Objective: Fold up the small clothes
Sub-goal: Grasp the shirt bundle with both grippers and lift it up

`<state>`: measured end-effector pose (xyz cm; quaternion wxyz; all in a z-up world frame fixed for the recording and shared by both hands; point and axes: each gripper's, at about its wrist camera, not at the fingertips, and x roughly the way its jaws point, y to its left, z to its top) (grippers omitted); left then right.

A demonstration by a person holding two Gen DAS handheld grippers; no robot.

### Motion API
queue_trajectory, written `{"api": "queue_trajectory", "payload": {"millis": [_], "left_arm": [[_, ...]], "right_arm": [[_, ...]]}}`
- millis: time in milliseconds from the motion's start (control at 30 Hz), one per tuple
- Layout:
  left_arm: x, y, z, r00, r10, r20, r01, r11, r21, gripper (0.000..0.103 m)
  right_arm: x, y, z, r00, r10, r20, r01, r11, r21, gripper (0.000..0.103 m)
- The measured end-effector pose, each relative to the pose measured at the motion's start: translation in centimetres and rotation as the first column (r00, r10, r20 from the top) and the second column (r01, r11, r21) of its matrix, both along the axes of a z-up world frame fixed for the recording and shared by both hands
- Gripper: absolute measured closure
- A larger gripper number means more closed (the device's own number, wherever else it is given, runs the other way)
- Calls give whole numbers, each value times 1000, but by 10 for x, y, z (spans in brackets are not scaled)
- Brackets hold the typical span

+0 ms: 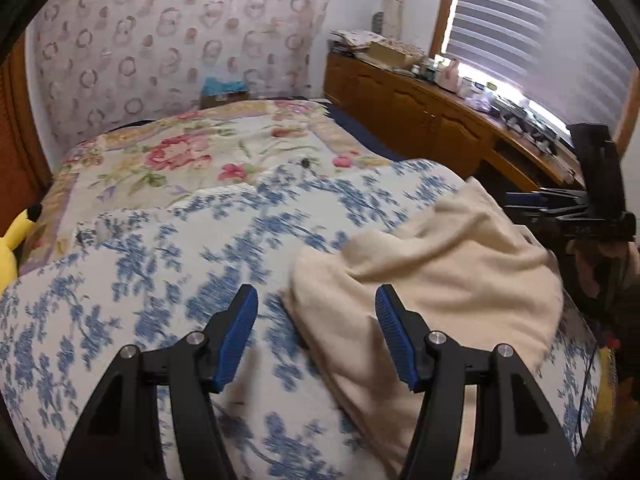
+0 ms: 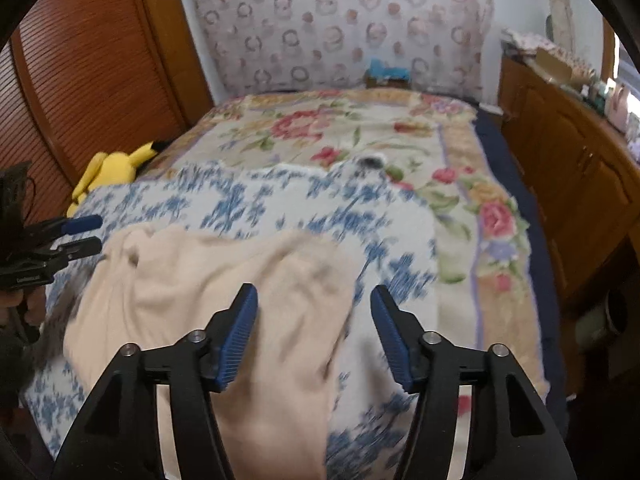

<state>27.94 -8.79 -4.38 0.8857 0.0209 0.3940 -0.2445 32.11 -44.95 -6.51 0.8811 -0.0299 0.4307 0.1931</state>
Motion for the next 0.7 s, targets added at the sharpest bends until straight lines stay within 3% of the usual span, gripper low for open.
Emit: {"api": "queue_trajectory", "payload": {"millis": [233,433,600,667,700], "left_arm": [[0,-19,-24,998,-24,-63,27,999,37,42],[-6,-30,-31,997,-34,-65,38,997,66,42],[-7,-32,-31,998,-34,-58,38,997,64,42],[-7,-32,-32,998,-35,-54,39,997,64,42],[-7,-32,-32,998,-35,-51,38,997,63,42]], "right_arm": [[5,5,-27,997,10,-81,-8,1000,23,41],[-1,14,-30,997,48,-62,-49,999,-8,40],[-4,19,-29,996,69,-63,-69,998,-1,58],[-6,22,-29,993,90,-71,-90,996,10,74],[-8,25,-29,992,101,-70,-101,995,8,77]]}}
